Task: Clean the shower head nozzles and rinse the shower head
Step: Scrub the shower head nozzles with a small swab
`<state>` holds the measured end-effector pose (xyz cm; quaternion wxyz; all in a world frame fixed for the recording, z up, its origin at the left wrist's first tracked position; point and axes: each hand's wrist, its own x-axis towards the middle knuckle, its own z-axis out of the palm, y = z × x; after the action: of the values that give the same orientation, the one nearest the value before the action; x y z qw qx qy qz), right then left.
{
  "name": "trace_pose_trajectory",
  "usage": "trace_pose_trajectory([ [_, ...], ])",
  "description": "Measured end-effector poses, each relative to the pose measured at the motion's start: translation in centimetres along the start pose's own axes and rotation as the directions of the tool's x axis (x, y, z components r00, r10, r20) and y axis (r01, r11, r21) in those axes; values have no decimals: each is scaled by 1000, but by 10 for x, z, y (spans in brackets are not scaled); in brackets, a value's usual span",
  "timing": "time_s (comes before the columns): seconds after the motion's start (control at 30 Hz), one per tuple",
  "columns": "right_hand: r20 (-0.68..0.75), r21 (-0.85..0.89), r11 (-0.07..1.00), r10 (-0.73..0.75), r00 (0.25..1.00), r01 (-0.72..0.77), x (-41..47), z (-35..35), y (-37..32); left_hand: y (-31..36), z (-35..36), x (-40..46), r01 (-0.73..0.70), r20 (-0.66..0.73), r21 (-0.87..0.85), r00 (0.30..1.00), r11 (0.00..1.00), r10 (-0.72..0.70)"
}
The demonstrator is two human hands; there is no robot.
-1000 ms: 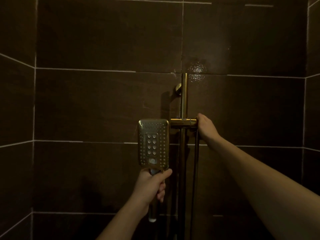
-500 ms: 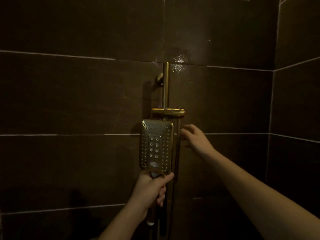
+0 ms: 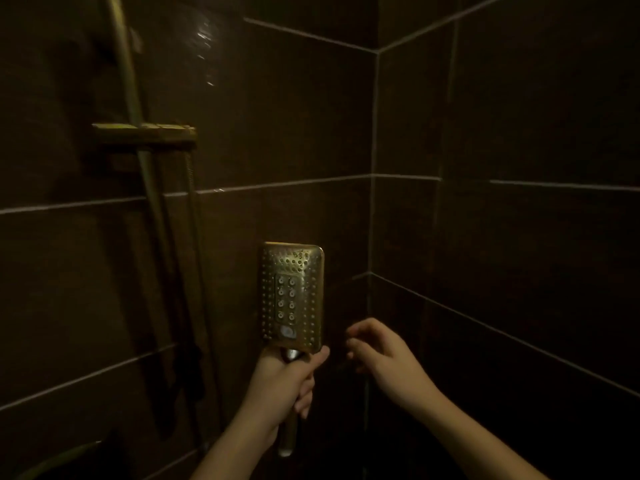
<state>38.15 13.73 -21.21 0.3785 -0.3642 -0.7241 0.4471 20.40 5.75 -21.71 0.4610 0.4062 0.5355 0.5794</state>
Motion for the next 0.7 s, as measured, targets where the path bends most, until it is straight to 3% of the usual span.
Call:
trace_pose_trajectory([
  [0.13,-70,-12,966,257,964,-258,-73,-49,56,-42,46,-8,109,130,19,985,994,-111],
  [0.3,-294,-93,855,466,834,-511,-186,-128,109,-95,119,-20,283,369,120,877,952,-307],
  [0.4,-550,-272,761,380,744,-589,-245,-180,129,-119,159,-25,296,489,205,795,933,-359],
  [0.5,-762,-413,576,206,614,-706,-289,-238,147,-136,193,-31,296,586,265,706,918,-397],
  [0.6,-836,-465,364,122,536,-807,-313,-298,159,-148,219,-37,288,641,296,647,911,-413],
  [0.7,-859,-455,212,153,489,-865,-322,-337,170,-158,237,-44,280,657,303,631,911,-413],
])
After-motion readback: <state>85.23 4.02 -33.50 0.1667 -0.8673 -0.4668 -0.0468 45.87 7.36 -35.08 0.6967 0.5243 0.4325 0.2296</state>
